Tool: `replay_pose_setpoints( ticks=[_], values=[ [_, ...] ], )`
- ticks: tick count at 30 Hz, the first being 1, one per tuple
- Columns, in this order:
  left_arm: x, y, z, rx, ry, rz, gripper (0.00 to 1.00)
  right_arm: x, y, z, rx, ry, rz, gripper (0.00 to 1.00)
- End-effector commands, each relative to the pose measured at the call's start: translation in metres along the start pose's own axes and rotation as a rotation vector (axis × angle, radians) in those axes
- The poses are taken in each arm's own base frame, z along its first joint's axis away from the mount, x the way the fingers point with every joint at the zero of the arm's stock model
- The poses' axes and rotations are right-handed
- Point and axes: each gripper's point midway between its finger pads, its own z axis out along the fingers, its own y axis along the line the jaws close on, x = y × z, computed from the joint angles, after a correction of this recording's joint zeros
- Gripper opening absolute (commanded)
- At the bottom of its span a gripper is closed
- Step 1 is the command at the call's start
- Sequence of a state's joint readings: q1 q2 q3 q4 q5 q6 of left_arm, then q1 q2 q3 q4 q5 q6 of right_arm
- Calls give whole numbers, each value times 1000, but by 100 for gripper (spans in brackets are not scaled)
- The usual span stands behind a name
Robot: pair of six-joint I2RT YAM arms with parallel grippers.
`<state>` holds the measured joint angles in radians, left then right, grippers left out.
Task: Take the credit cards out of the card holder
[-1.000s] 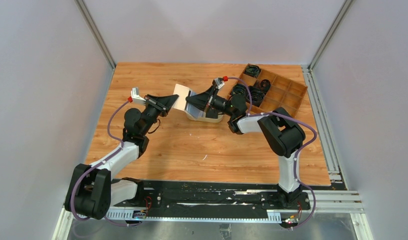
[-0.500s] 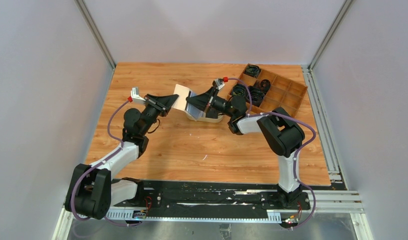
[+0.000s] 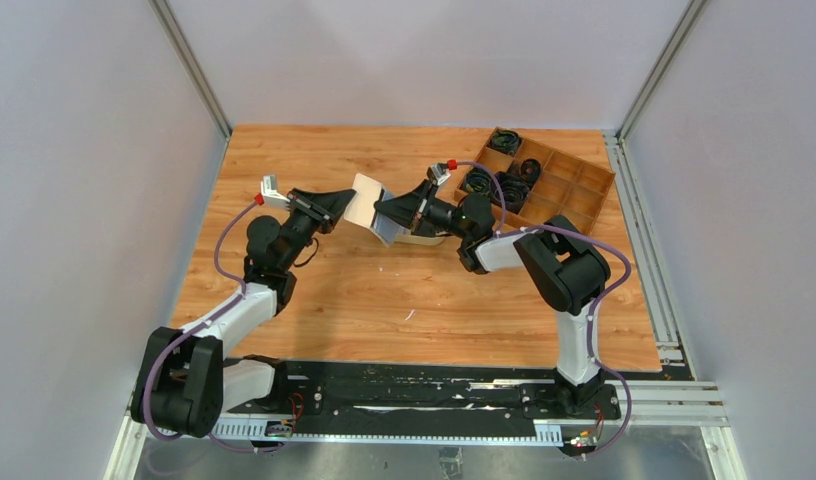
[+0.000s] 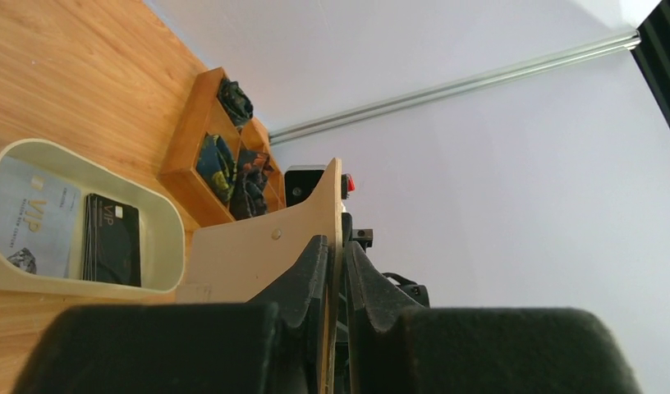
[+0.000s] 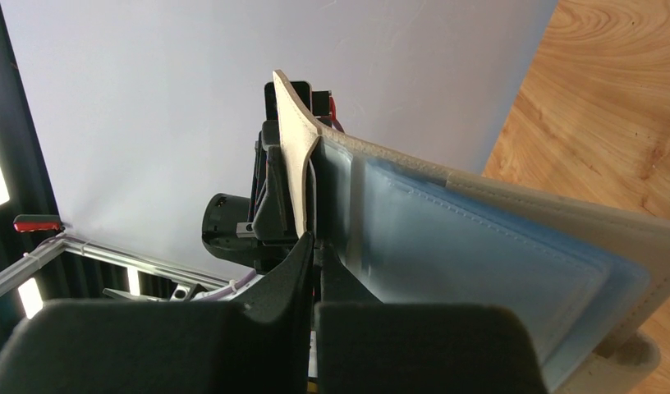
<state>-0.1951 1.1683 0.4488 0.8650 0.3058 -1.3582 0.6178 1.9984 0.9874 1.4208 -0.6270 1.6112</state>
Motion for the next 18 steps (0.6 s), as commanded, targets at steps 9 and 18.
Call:
replay_pose_setpoints(
  ticks=[9,18],
  values=[
    [-8,-9,0,26,-27,27,2,15,0,-1,7,48,-22,0],
    [-16,-12,0,30,-47,39,0,19,-6,-7,26,51,-19,0]
  ],
)
